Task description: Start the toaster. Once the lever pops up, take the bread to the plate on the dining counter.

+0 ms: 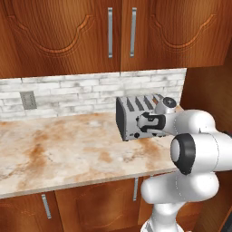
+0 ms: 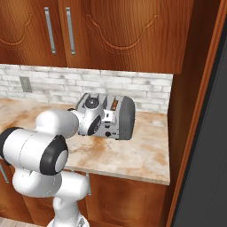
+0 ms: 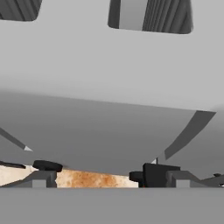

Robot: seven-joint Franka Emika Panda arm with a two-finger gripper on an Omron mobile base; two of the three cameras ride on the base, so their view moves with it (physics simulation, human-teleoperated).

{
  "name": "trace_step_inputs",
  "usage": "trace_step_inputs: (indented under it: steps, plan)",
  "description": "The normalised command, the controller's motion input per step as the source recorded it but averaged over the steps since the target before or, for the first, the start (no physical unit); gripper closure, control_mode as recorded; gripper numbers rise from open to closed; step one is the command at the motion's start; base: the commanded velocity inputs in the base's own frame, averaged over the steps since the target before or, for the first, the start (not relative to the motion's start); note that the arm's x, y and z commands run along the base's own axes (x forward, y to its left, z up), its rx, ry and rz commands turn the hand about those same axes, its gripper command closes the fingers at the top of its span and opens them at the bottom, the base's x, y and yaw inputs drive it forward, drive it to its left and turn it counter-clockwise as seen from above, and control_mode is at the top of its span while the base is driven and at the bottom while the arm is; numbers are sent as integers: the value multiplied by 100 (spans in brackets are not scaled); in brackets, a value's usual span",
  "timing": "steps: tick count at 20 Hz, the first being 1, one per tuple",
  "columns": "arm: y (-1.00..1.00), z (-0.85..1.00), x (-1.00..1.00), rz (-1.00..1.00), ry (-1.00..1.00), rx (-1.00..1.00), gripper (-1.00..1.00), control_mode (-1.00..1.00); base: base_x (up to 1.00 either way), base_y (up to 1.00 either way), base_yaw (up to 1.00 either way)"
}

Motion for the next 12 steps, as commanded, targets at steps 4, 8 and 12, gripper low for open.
trace_step_inputs:
  steps: [4, 8, 12]
  plan:
    - [0, 0, 0, 0, 0, 0, -100, -100, 0, 0, 0]
    - [0, 0, 0, 0, 0, 0, -100, -100, 0, 0, 0]
    - [0, 3, 0, 0, 0, 0, -100, -100, 0, 0, 0]
